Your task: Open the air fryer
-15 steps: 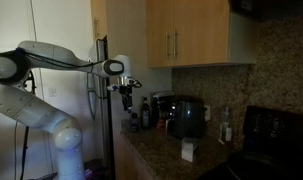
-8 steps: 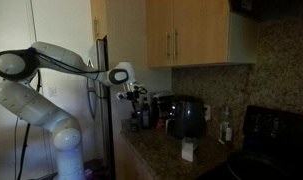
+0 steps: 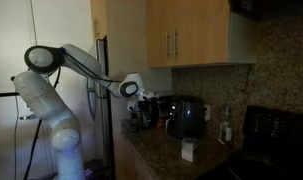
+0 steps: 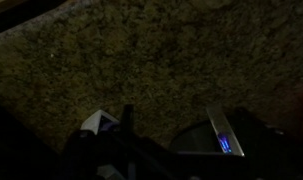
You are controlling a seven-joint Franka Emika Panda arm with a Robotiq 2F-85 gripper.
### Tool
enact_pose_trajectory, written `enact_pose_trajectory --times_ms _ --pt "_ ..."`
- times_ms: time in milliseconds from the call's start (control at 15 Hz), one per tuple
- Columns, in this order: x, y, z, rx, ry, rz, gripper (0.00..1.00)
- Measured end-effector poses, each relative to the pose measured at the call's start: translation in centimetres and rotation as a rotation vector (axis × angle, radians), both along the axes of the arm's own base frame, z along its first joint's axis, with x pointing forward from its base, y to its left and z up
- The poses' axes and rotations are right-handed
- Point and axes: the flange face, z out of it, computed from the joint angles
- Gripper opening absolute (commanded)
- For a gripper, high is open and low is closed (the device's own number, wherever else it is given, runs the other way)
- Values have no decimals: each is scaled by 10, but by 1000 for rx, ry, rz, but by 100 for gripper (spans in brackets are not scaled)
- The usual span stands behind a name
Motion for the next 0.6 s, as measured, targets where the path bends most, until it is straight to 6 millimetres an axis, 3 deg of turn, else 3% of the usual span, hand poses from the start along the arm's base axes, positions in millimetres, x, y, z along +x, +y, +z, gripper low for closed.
enact_pose_trajectory --times_ms 267,467,600 --pt "6 7 -10 -20 16 28 100" --pt "33 25 -30 -40 28 73 100" --pt "60 37 -33 -66 1 68 100"
